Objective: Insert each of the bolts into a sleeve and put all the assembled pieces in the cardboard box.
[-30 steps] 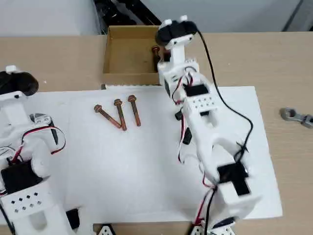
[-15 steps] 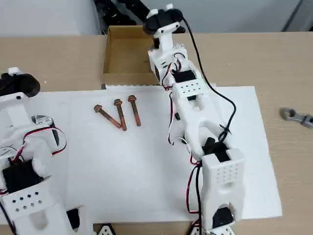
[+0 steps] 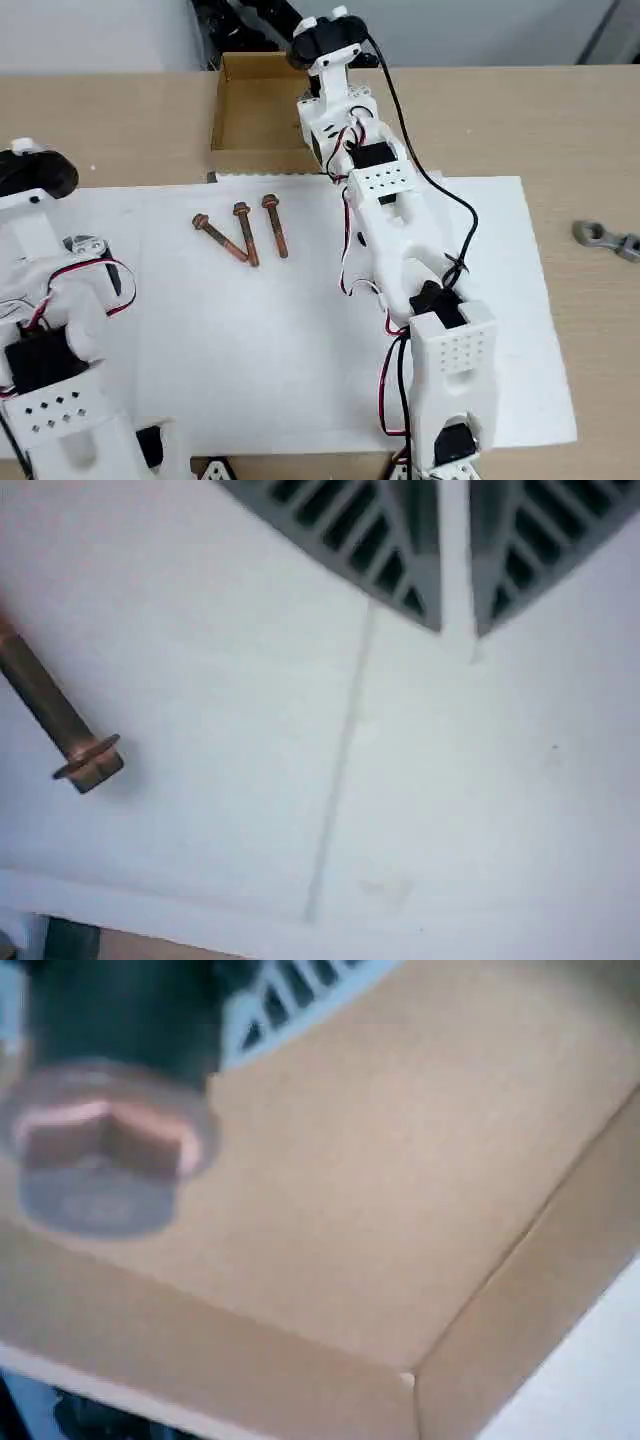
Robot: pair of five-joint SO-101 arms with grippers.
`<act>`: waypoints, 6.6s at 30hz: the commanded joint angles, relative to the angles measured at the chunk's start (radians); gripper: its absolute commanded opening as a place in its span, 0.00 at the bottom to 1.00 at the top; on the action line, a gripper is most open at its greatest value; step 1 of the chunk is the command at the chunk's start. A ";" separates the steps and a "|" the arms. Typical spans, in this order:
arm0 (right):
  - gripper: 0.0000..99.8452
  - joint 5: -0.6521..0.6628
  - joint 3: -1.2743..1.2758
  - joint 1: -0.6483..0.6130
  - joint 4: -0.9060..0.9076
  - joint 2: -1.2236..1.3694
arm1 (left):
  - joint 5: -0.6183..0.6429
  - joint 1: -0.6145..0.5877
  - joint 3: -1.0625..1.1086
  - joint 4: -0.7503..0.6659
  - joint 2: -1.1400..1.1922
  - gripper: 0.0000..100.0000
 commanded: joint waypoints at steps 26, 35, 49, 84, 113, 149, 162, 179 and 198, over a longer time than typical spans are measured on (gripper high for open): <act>0.10 -0.095 -0.077 -0.033 -0.044 -0.030 | 0.000 -0.008 -0.004 -0.020 -0.006 0.01; 0.10 -0.089 -0.077 -0.035 -0.070 -0.024 | 0.000 -0.008 -0.004 -0.021 -0.006 0.01; 0.16 -0.095 -0.066 -0.044 0.031 -0.022 | 0.000 -0.008 -0.004 -0.021 -0.005 0.01; 0.00 -0.002 -0.064 -0.041 1.041 -0.326 | 0.000 -0.008 0.047 -0.028 -0.014 0.01; 0.00 0.029 1.223 0.105 1.024 -1.896 | 0.021 0.072 0.062 -0.026 0.009 0.01; 0.00 0.133 1.201 0.194 0.885 -1.474 | 0.779 0.347 -1.205 0.405 1.533 0.15; 0.00 0.133 1.201 0.194 0.885 -1.474 | 0.841 0.354 -1.173 0.434 1.542 0.15; 0.00 0.133 1.201 0.194 0.885 -1.474 | 0.862 0.356 -0.924 0.232 1.542 0.12; 0.00 0.153 1.200 0.182 0.883 -1.474 | 0.582 0.356 -0.992 0.373 1.349 0.00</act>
